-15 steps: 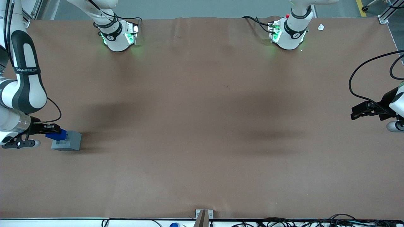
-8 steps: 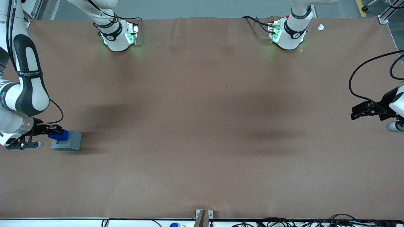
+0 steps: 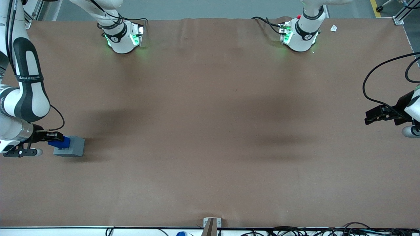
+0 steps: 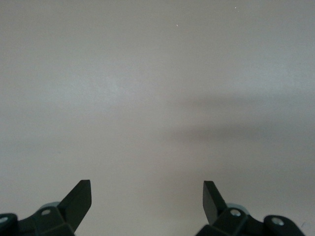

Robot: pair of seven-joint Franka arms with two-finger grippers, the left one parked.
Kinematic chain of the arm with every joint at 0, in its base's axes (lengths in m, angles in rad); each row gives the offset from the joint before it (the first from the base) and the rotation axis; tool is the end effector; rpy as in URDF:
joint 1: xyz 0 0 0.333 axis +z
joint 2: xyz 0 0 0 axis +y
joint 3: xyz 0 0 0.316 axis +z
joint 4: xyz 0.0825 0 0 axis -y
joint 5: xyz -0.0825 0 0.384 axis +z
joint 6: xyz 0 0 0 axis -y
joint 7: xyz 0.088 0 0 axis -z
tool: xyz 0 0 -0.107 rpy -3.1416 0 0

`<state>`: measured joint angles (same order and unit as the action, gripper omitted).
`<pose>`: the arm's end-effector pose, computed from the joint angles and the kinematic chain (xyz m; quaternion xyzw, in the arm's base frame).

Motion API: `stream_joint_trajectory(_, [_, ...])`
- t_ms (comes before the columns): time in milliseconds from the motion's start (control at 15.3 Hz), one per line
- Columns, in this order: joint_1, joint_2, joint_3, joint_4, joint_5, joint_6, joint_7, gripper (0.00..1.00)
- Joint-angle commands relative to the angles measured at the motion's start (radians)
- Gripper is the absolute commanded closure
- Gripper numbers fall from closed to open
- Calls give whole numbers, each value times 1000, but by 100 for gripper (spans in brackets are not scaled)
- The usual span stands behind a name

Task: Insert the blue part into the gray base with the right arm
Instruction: 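Lower the blue block into the gray base's square opening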

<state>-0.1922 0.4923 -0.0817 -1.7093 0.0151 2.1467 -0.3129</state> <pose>0.6397 -0.1737 0.3019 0.9994 0.0195 -0.0293 0.0049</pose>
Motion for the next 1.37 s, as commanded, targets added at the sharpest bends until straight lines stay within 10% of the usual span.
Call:
stream_joint_trajectory(0, [-13, 19, 11, 30, -12, -8, 21, 96])
stream_joint_trajectory(1304, [-21, 45, 11, 66, -12, -48, 58, 96])
